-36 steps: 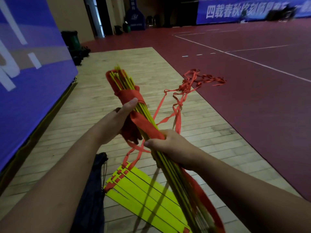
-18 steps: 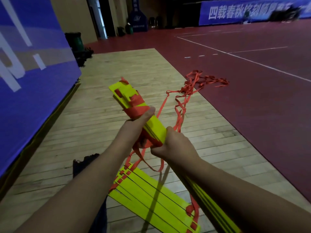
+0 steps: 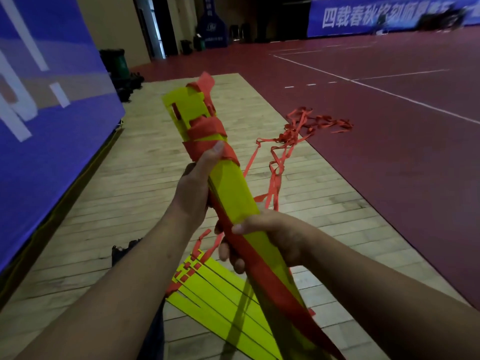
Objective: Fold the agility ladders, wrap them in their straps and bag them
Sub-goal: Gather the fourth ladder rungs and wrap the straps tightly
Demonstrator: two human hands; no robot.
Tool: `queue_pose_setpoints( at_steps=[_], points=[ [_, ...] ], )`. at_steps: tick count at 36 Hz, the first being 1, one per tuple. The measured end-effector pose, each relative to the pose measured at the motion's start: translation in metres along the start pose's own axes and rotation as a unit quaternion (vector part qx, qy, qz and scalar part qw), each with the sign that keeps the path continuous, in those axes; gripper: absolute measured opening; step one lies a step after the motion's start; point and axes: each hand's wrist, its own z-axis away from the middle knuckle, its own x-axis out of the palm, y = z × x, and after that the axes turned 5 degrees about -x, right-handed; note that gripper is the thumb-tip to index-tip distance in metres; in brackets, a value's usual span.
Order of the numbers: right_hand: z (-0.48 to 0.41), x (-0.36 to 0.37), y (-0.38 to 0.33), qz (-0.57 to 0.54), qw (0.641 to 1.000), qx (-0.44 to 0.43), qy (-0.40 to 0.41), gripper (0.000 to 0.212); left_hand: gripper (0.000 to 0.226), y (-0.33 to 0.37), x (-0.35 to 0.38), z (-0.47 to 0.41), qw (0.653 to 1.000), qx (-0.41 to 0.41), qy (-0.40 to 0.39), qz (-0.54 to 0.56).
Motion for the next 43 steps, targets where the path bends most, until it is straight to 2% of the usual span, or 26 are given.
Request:
queue_pose_setpoints(
  at_steps=[3,6,9,10,13,16,19,21,23,27,29,31,33,35,37,39,43],
  points=[
    [-0.003,0.001,0.002,0.014,0.999,0.001,0.052,0.022,0.047,-0.001,-0.005,-0.003,0.999,0.007,-0.023,-0.033],
    [0.000,0.000,-0.001,0.086,0.992,-0.014,0.090,0.006,0.037,0.002,-0.012,-0.005,0.998,0.019,-0.020,-0.065],
    [0.003,-0.002,-0.003,0.155,0.984,-0.017,0.090,0.005,0.040,0.000,-0.022,-0.005,0.995,0.018,-0.030,-0.095],
    [0.003,-0.003,-0.002,0.162,0.983,-0.015,0.086,0.006,0.047,0.000,-0.024,-0.004,0.994,0.009,-0.037,-0.106],
    [0.004,-0.001,-0.003,0.186,0.976,-0.011,0.115,0.005,0.099,-0.003,-0.029,-0.007,0.988,-0.040,-0.023,-0.146],
    [0.001,0.001,-0.006,0.244,0.948,-0.020,0.202,0.006,0.117,0.002,-0.035,-0.009,0.958,-0.076,-0.011,-0.275],
    [-0.006,-0.001,-0.003,0.305,0.907,-0.026,0.288,0.010,0.113,0.002,-0.032,-0.009,0.939,-0.103,-0.017,-0.327],
    [-0.011,-0.001,0.001,0.370,0.872,-0.024,0.318,0.014,0.094,-0.002,-0.025,-0.006,0.941,-0.098,-0.029,-0.323],
    [-0.014,0.001,0.005,0.454,0.823,-0.024,0.340,0.020,0.074,-0.008,-0.020,-0.002,0.950,-0.082,-0.034,-0.299],
    [-0.015,0.005,0.013,0.616,0.690,-0.010,0.380,0.022,0.060,-0.022,-0.015,0.000,0.974,-0.074,0.052,-0.207],
    [-0.016,0.007,0.015,0.643,0.667,-0.021,0.376,0.028,0.055,-0.023,-0.011,0.000,0.979,-0.064,0.100,-0.163],
    [-0.017,0.010,0.013,0.629,0.688,-0.032,0.360,0.034,0.052,-0.022,-0.007,-0.001,0.981,-0.050,0.140,-0.128],
    [-0.017,0.011,0.008,0.574,0.749,-0.041,0.327,0.039,0.047,-0.020,-0.004,-0.001,0.980,-0.030,0.173,-0.098],
    [-0.015,0.008,0.001,0.491,0.819,-0.057,0.291,0.033,0.046,-0.017,-0.006,-0.004,0.982,-0.009,0.179,-0.063],
    [-0.009,-0.001,-0.006,0.405,0.871,-0.079,0.268,0.022,0.046,-0.014,-0.011,-0.006,0.990,0.023,0.139,-0.006],
    [-0.003,-0.009,-0.010,0.317,0.917,-0.075,0.232,0.025,0.041,-0.012,-0.014,-0.008,0.995,0.060,0.072,0.046],
    [-0.003,-0.018,0.000,0.106,0.990,-0.003,0.090,0.064,0.036,-0.008,-0.007,-0.002,0.994,0.074,-0.021,0.080]
  ],
)
